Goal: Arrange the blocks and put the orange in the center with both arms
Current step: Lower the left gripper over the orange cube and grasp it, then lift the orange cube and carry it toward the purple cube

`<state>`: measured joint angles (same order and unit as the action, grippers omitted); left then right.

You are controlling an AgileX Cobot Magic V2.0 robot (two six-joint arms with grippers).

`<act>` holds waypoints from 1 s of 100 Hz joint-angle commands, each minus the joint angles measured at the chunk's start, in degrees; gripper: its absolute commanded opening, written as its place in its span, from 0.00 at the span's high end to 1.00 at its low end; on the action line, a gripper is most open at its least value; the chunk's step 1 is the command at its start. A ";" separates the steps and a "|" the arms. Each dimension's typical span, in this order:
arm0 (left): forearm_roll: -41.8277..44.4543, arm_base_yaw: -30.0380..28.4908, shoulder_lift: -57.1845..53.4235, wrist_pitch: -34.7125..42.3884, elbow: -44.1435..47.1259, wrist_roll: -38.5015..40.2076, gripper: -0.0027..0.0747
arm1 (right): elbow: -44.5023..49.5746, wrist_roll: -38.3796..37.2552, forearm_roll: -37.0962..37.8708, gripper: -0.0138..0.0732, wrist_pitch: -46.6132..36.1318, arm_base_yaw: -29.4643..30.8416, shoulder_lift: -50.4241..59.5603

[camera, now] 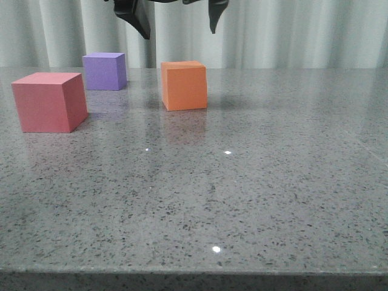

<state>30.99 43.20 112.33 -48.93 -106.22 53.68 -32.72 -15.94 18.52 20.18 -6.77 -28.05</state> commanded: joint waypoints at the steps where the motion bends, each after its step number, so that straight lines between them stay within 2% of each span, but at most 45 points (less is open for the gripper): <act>1: 2.27 0.20 -2.90 2.00 -1.98 1.31 0.10 | -1.50 0.22 1.02 0.92 -4.64 0.48 -0.75; 34: 2.41 0.20 0.54 1.96 -1.98 1.56 0.10 | -1.50 0.22 1.02 0.92 -4.64 0.48 -0.75; 54: 4.69 0.08 2.85 2.34 -2.06 5.50 0.10 | -1.50 0.22 1.02 0.92 -4.64 0.48 -0.75; 87: 4.84 0.08 5.22 2.57 -2.06 5.49 0.10 | -1.50 0.22 1.02 0.92 -4.64 0.48 -0.75; 94: 4.97 0.08 5.22 2.57 -2.06 5.49 0.12 | -1.50 0.22 1.02 0.92 -4.64 0.48 -0.75; 100: 5.63 0.08 5.22 2.57 -2.06 5.49 0.19 | -1.50 0.22 1.02 0.92 -4.64 0.48 -0.75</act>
<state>33.92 43.20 121.05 -48.35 -106.47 58.48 -32.72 -15.94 18.52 20.15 -6.77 -28.05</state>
